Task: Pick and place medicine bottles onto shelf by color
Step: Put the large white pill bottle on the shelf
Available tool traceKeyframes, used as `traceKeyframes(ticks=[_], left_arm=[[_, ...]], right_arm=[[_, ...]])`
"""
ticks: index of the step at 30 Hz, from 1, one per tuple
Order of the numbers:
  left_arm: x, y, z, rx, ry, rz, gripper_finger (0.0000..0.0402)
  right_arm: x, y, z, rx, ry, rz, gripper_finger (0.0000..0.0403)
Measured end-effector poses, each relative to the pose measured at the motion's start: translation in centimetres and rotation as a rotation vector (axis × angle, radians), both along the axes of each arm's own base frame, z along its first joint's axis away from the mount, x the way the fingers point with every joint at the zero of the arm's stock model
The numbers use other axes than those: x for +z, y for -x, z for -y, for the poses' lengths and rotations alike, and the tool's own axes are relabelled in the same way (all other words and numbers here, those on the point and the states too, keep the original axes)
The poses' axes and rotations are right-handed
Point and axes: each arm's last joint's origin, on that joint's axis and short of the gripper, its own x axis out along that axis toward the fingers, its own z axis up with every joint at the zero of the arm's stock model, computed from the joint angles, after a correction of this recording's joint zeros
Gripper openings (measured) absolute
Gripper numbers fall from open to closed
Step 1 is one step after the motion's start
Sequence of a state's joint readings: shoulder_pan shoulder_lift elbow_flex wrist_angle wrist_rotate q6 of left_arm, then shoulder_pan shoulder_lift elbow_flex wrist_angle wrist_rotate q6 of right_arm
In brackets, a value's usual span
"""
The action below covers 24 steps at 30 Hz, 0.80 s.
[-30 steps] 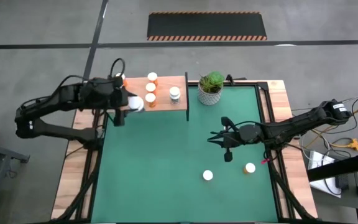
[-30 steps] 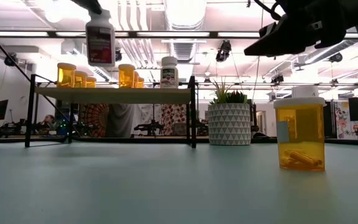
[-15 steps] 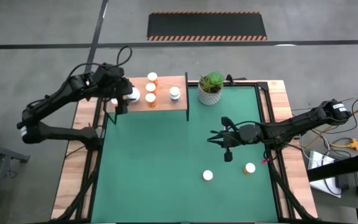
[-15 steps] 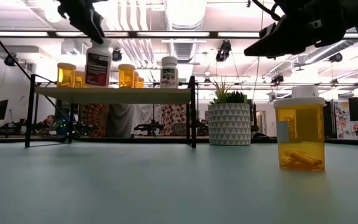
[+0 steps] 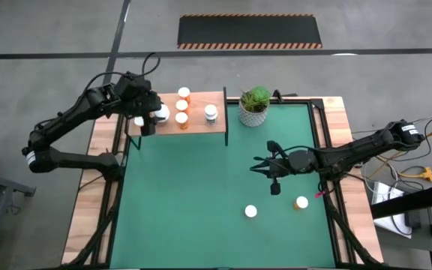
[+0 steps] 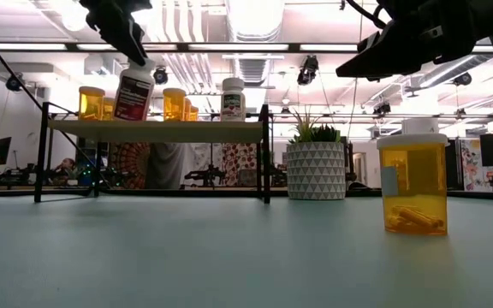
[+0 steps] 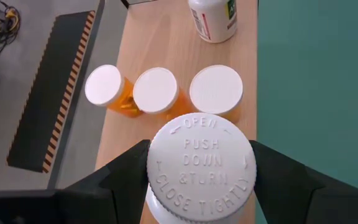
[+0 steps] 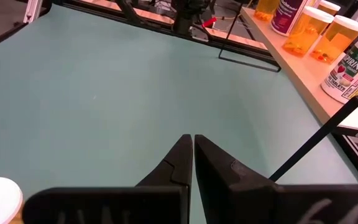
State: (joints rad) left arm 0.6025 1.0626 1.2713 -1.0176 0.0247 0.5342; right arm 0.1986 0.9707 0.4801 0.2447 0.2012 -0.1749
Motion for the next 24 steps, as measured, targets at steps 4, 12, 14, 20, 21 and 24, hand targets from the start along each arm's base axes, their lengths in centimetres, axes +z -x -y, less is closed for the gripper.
traceKeyframes(ticks=[4, 12, 14, 20, 21, 24], left_arm=[[0.1, 0.3, 0.2, 0.001, -0.001, 0.002, 0.0226], [0.6, 1.1, 0.8, -0.005, -0.014, 0.041, 0.0238], [0.6, 1.0, 0.8, -0.015, -0.009, 0.055, 0.0238], [0.0, 0.6, 0.6, -0.017, 0.004, 0.041, 0.0239], [0.0, 0.6, 0.5, -0.016, 0.004, 0.042, 0.0239], [-0.1, 0.5, 0.4, 0.005, 0.019, 0.052, 0.0239]], right_arm=[[0.0, 0.0, 0.0, 0.000, 0.000, 0.000, 0.0011], [0.0, 0.0, 0.0, 0.000, 0.000, 0.000, 0.0011], [0.0, 0.0, 0.0, 0.000, 0.000, 0.000, 0.0011], [0.0, 0.0, 0.0, 0.000, 0.000, 0.000, 0.0011], [0.0, 0.0, 0.0, 0.000, 0.000, 0.000, 0.0011], [0.0, 0.0, 0.0, 0.000, 0.000, 0.000, 0.0011]])
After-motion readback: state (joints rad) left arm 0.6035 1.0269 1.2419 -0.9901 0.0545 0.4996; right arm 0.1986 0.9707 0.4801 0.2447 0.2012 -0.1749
